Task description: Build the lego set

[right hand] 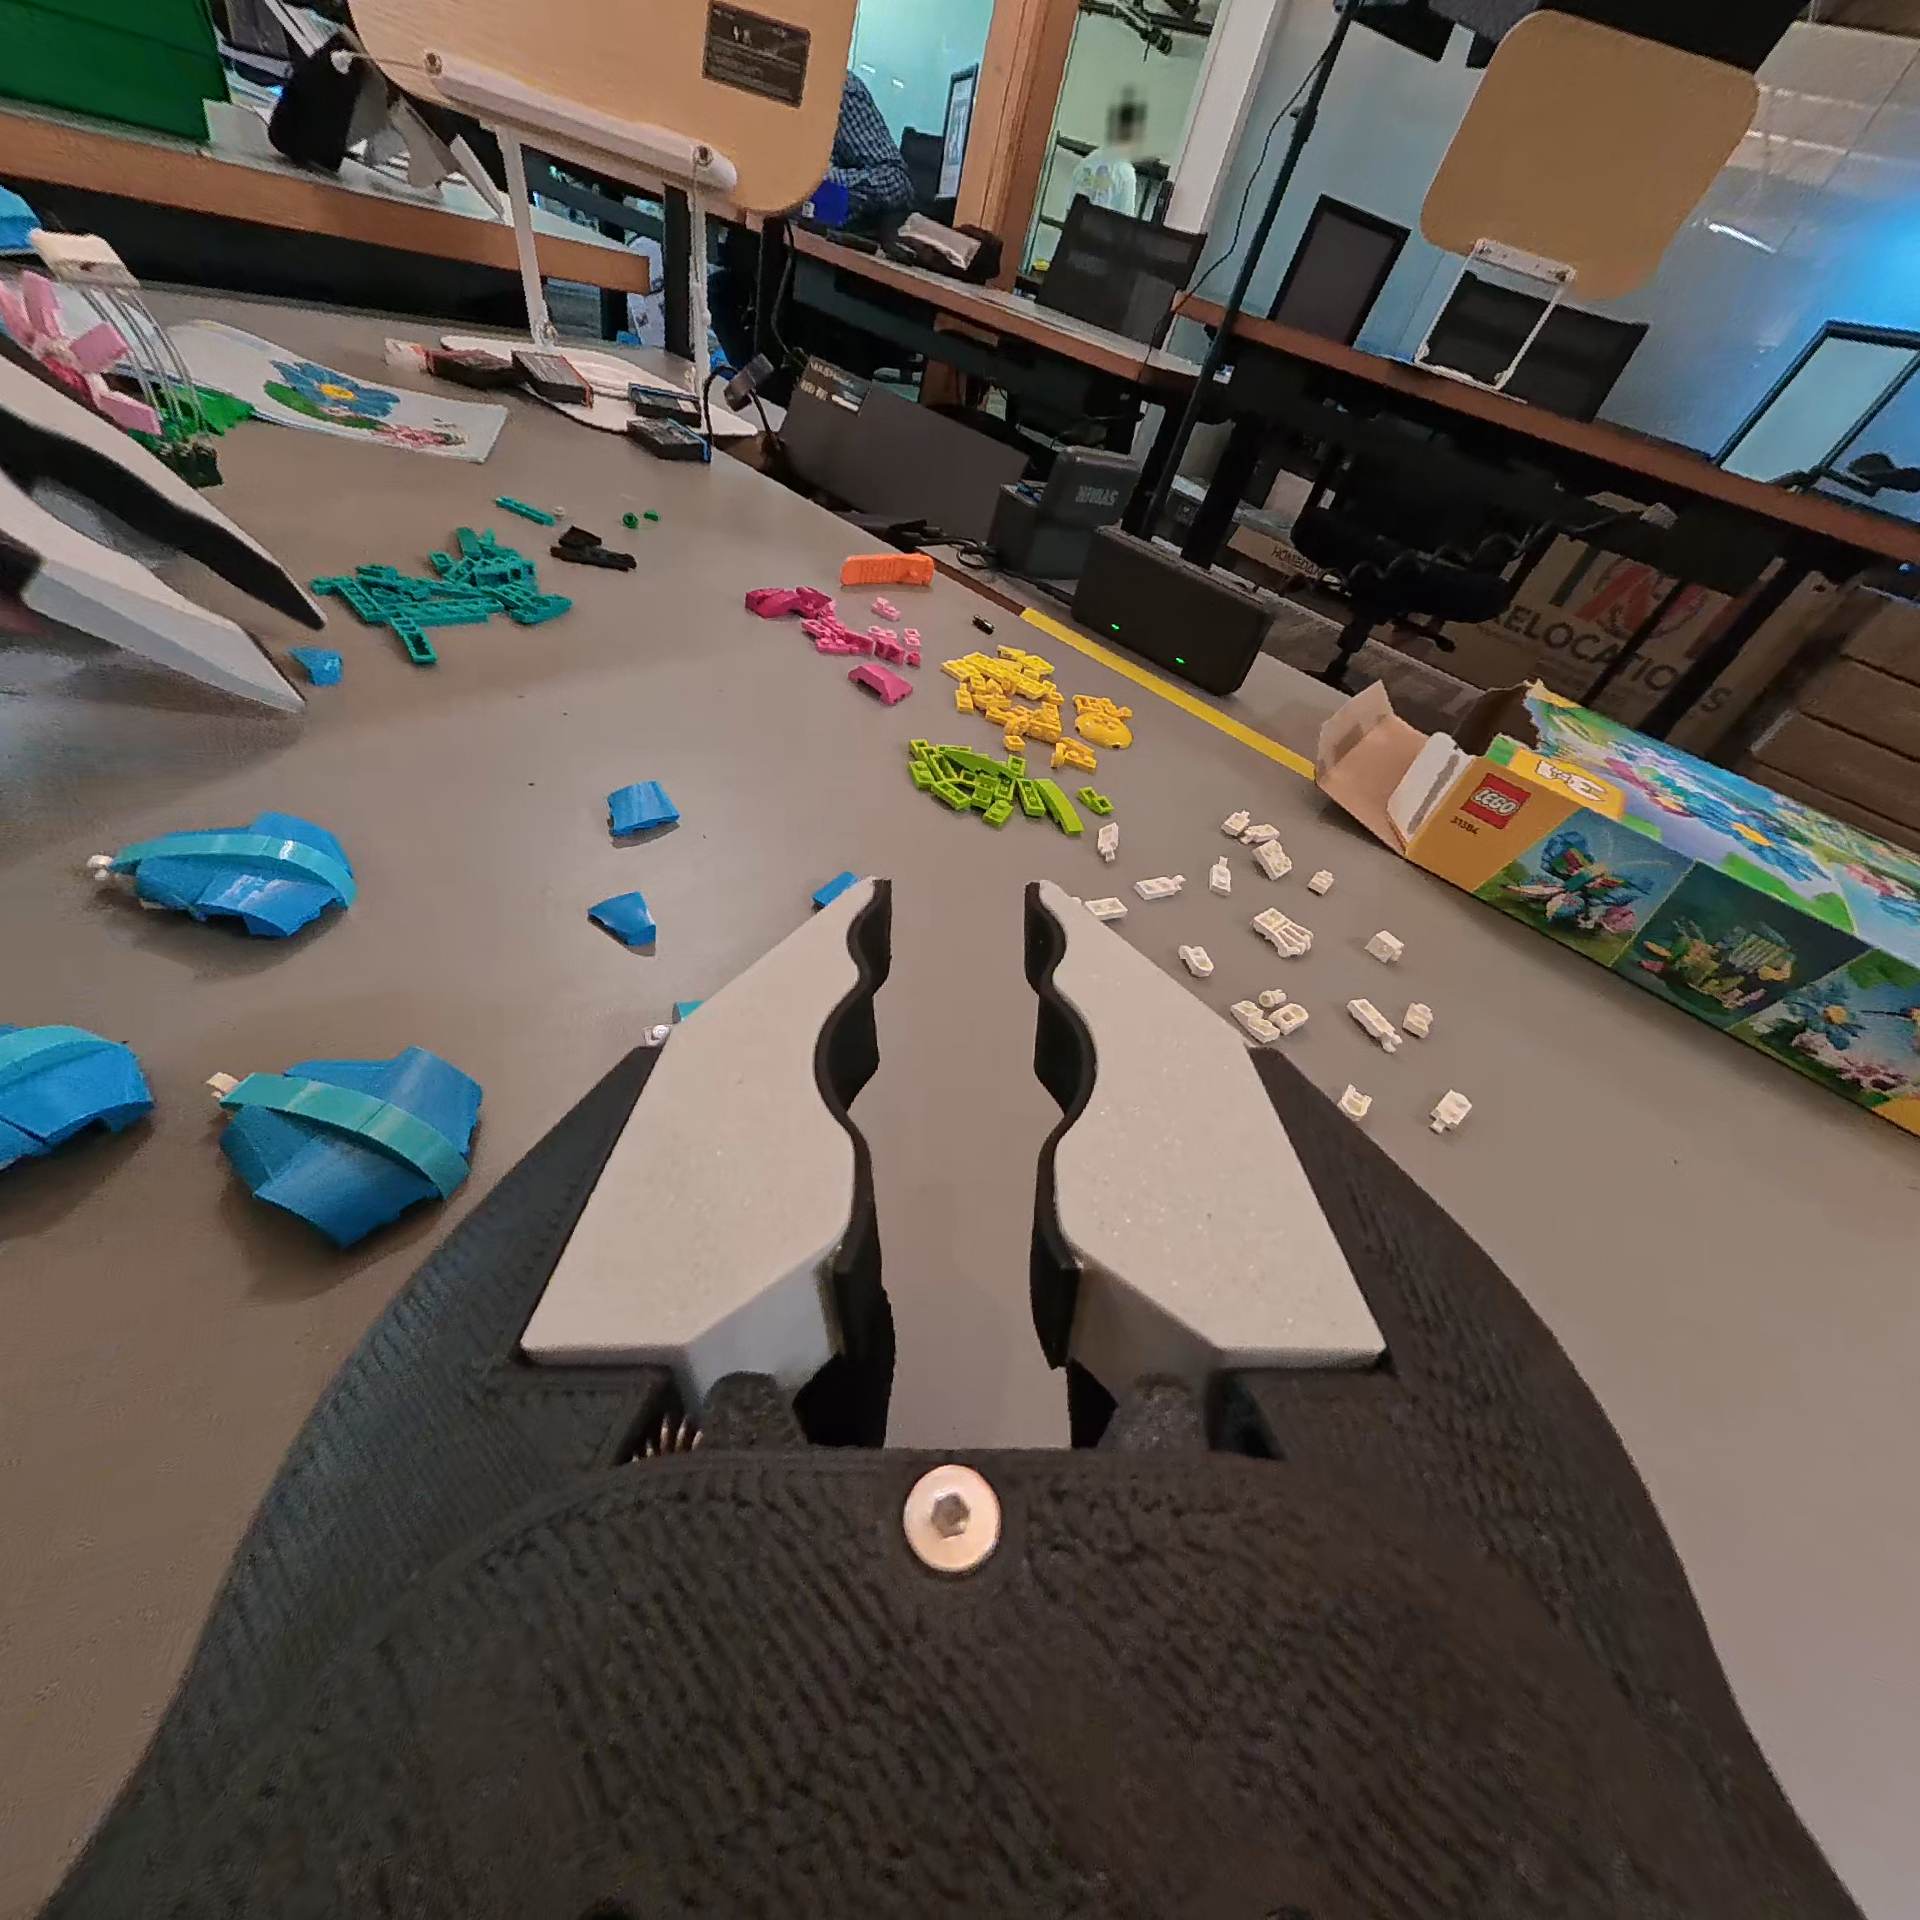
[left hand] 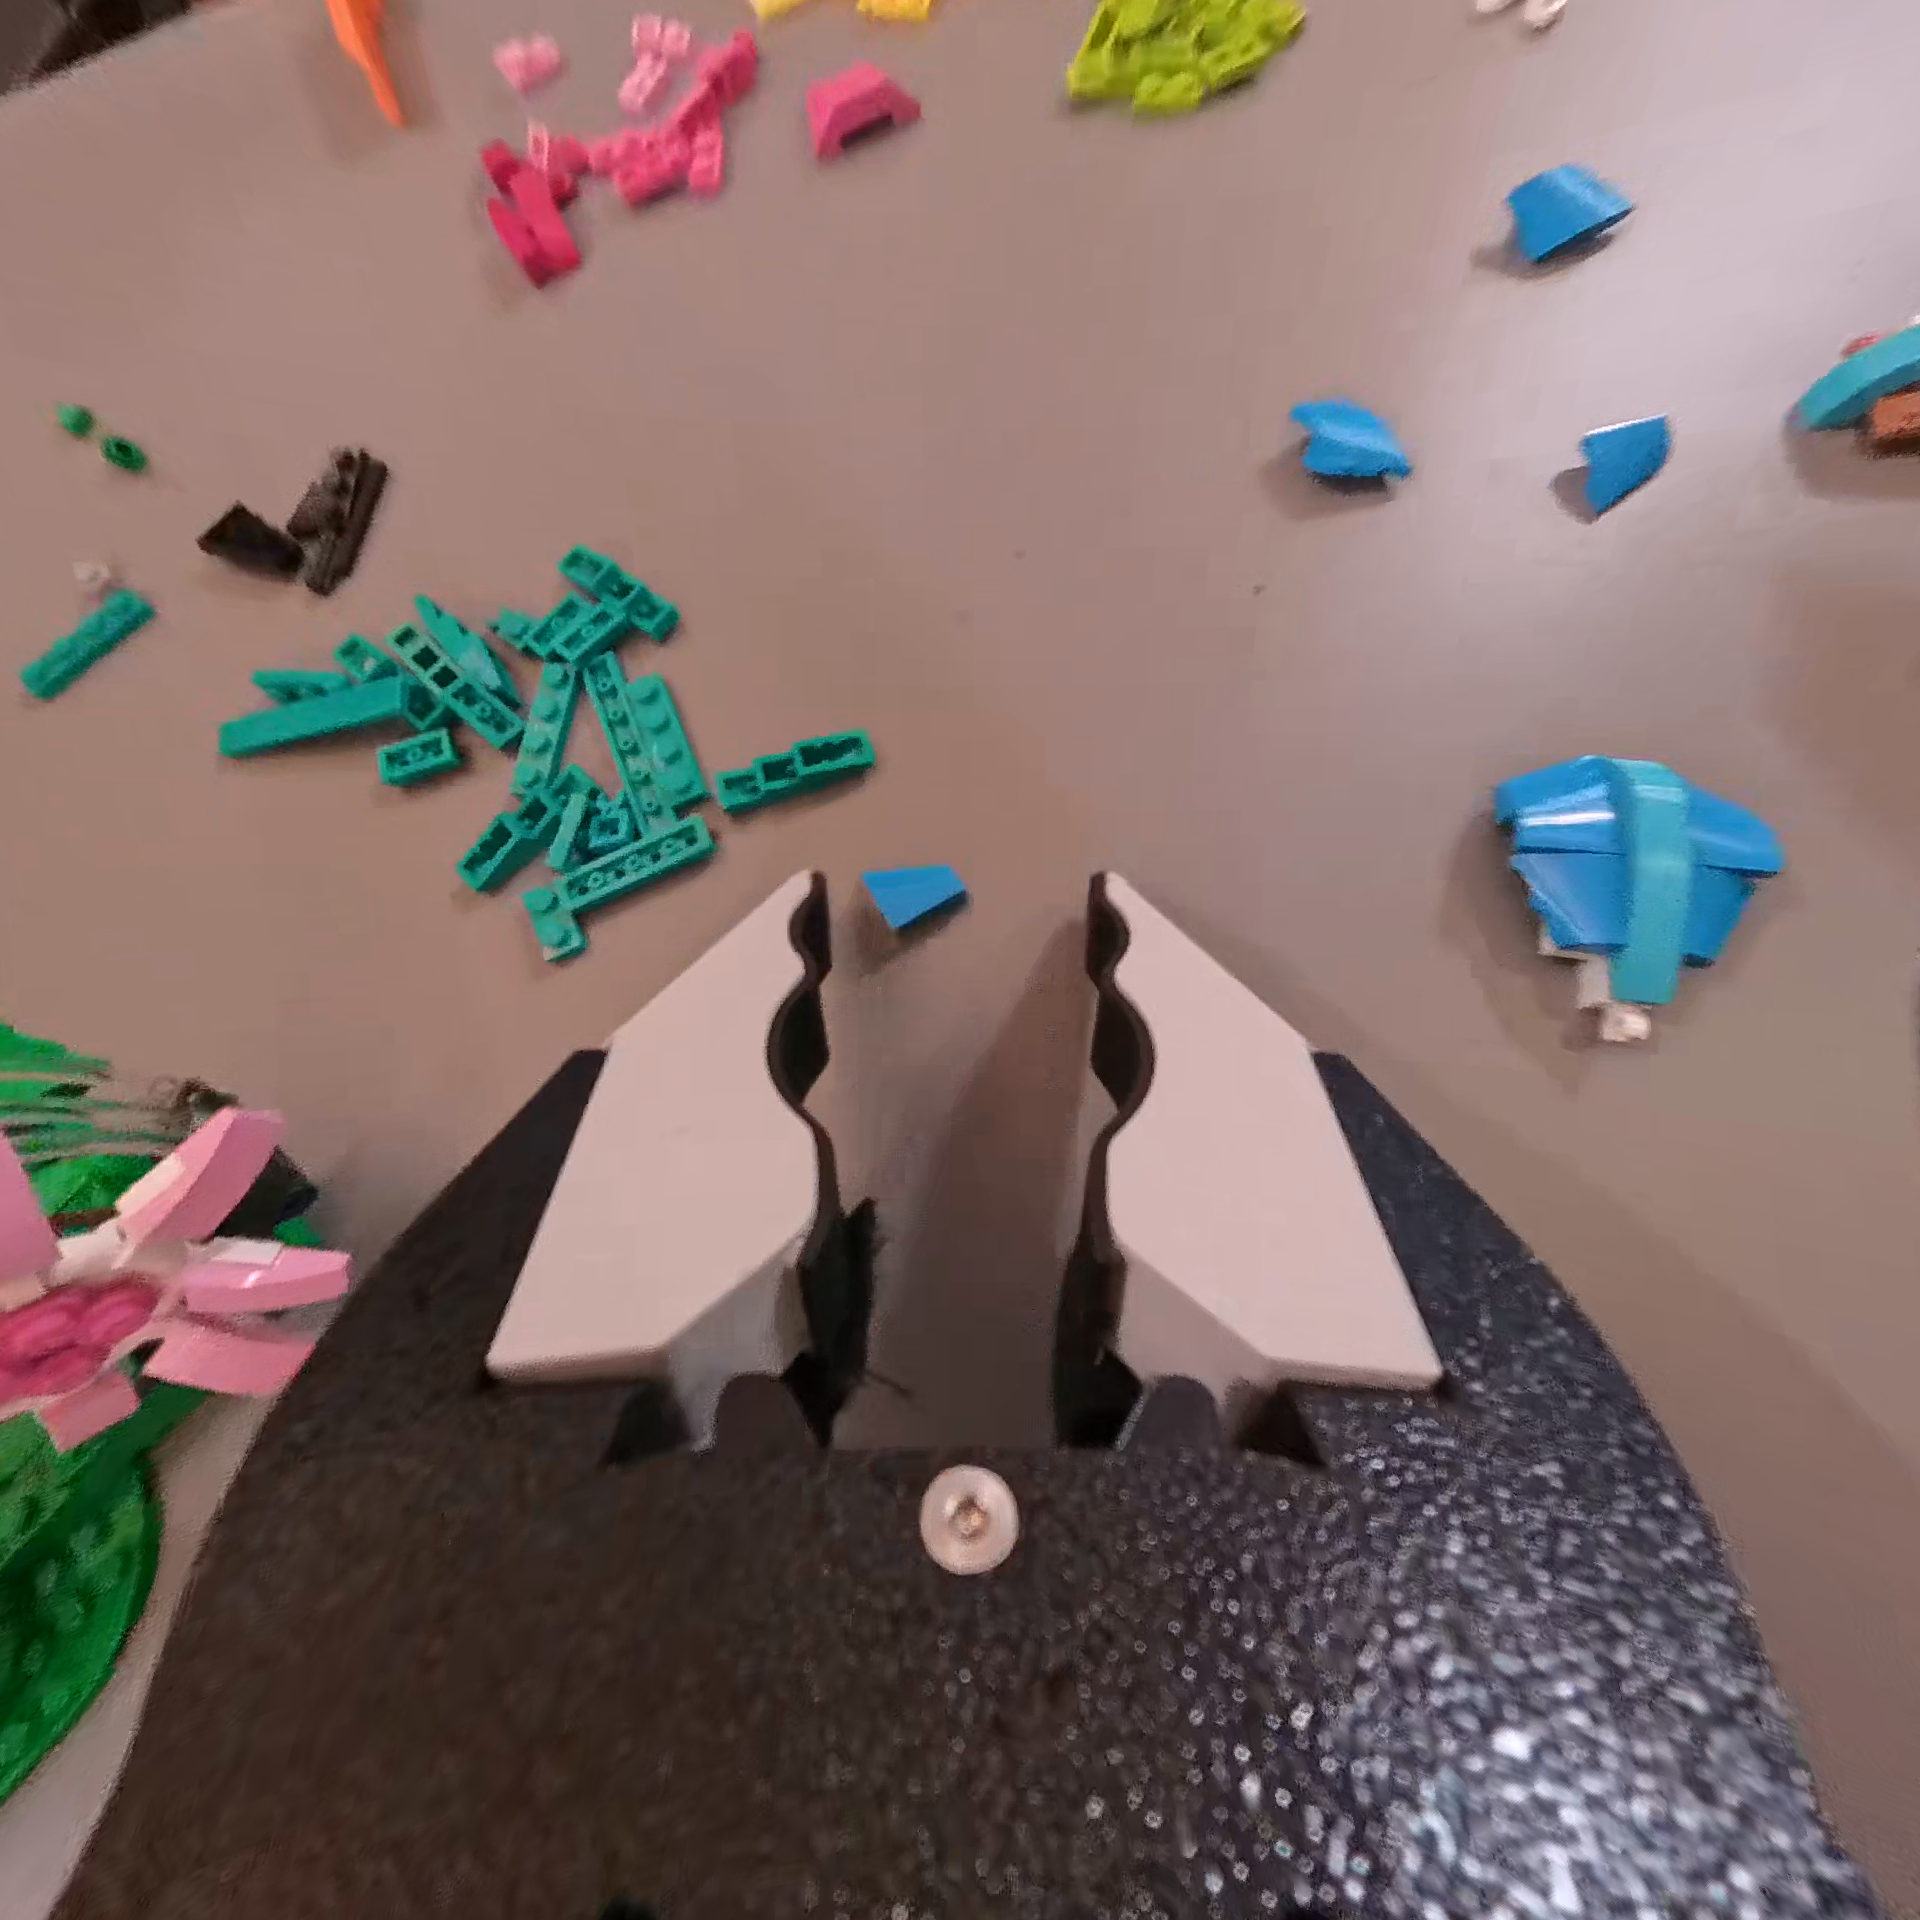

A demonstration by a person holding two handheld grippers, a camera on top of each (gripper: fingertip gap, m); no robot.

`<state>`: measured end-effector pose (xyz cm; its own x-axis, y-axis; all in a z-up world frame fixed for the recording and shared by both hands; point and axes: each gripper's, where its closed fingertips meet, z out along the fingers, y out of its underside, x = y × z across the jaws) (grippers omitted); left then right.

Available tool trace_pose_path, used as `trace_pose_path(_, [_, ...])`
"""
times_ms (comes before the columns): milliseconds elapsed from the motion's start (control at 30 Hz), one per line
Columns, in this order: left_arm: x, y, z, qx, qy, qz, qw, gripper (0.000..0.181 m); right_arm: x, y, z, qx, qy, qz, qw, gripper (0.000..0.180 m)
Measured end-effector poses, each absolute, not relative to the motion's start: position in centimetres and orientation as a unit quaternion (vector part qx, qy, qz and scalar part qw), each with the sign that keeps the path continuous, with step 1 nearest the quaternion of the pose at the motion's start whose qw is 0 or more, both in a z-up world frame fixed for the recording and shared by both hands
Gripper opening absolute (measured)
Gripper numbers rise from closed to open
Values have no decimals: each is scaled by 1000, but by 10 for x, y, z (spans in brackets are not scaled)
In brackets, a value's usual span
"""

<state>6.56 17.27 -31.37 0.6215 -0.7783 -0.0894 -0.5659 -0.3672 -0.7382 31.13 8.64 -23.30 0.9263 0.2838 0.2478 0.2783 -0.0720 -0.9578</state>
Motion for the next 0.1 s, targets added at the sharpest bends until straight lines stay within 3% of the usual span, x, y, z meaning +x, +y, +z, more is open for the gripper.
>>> trace_pose_path(33, [62, 175, -316, -820, 410, -131, 378, 47, 311, 86, -233, -732, -194, 2, 653, 24])
trace_pose_path(100, [59, 176, -317, -822, 407, -130, 376, 40, 309, 86, -234, -733, -197, 4, 651, 24])
